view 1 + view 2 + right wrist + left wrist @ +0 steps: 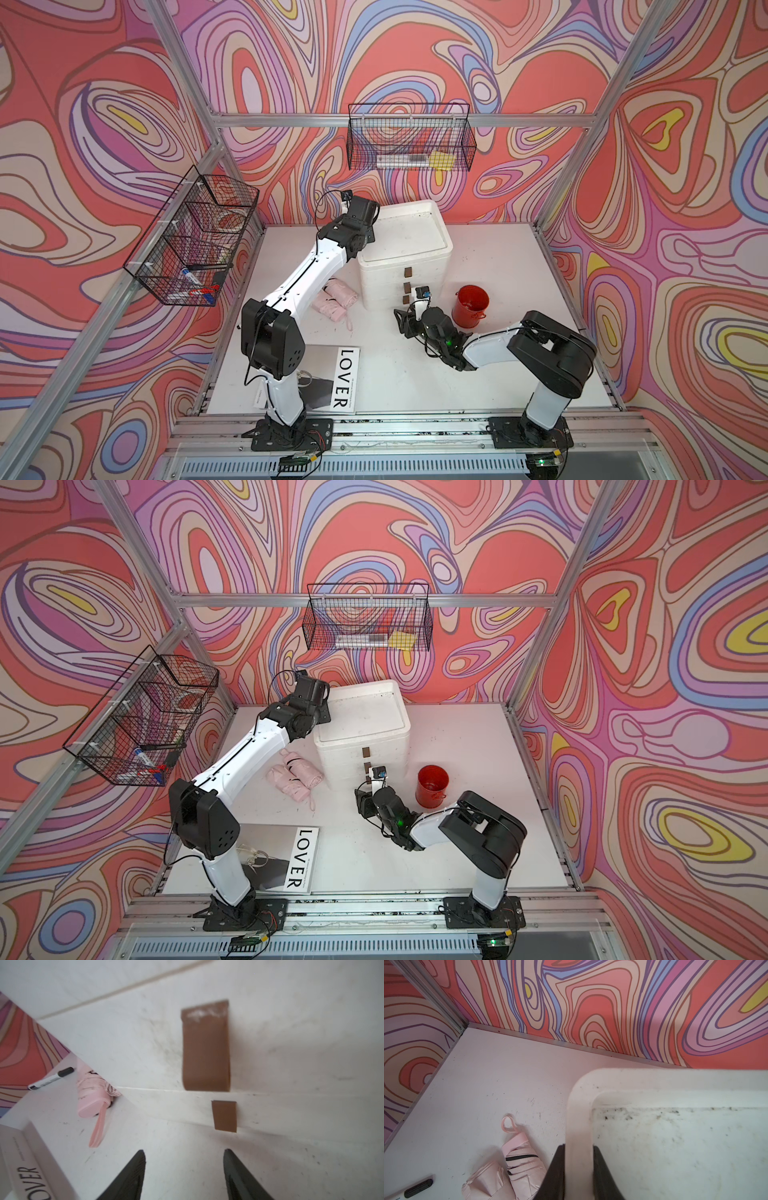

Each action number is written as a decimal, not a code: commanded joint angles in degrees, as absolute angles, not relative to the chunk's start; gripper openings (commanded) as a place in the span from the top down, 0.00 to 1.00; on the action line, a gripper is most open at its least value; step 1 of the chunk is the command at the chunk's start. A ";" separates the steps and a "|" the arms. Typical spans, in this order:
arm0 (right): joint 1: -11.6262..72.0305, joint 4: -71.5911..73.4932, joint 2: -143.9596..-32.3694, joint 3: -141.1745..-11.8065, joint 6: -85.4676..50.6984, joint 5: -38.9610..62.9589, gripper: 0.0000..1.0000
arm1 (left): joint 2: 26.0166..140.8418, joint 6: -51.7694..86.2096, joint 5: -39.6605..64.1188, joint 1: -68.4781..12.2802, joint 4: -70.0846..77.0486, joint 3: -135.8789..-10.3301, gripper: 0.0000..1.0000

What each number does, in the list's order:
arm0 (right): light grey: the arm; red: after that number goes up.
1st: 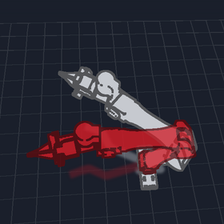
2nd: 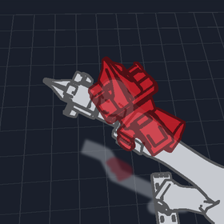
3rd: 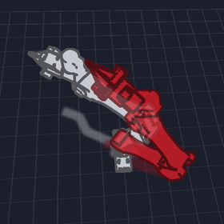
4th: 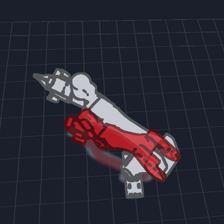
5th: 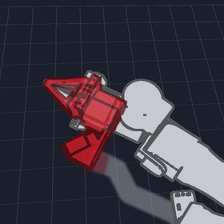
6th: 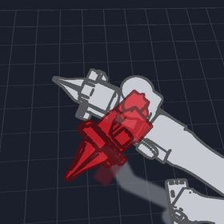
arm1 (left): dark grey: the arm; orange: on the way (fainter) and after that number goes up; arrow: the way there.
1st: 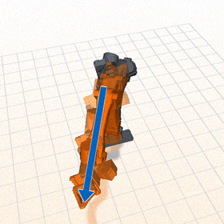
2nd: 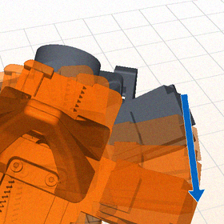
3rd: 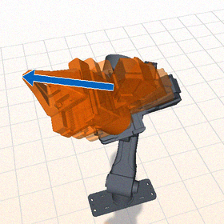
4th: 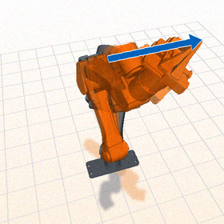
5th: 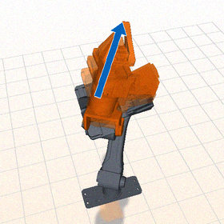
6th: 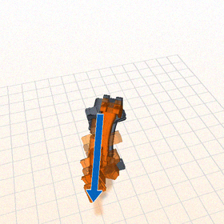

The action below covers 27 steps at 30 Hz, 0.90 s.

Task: Place the umbrella in the drawer by color
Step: Close the drawer in the storage box, then open the drawer in the storage box.

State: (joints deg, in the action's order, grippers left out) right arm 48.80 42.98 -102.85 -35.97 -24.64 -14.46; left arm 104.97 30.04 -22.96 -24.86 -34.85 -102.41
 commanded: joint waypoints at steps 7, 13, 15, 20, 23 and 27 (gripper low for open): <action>48.59 46.29 -110.20 -41.97 -21.87 -26.42 0.44 | 103.95 32.17 -14.82 -26.01 -42.55 -99.86 0.96; 47.54 46.14 -112.44 -44.84 -21.27 -27.50 0.46 | 104.21 32.14 -13.10 -26.01 -42.02 -99.91 0.97; 47.21 45.84 -113.19 -45.73 -20.65 -26.85 0.47 | 104.24 32.12 -13.02 -25.98 -41.92 -99.76 0.97; 46.56 47.31 -113.85 -46.10 -19.61 -25.91 0.53 | 104.22 31.87 -12.53 -25.97 -41.48 -99.74 0.97; 46.57 49.08 -113.26 -45.34 -18.82 -25.67 0.72 | 104.21 31.77 -12.22 -26.01 -41.31 -99.74 0.98; 46.58 48.36 -111.32 -44.36 -18.04 -24.93 1.00 | 104.30 31.65 -12.81 -25.97 -41.14 -99.78 0.98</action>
State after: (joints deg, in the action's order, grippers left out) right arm 47.81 43.99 -113.21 -43.66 -19.29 -24.80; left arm 104.66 29.91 -22.57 -24.80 -34.33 -101.86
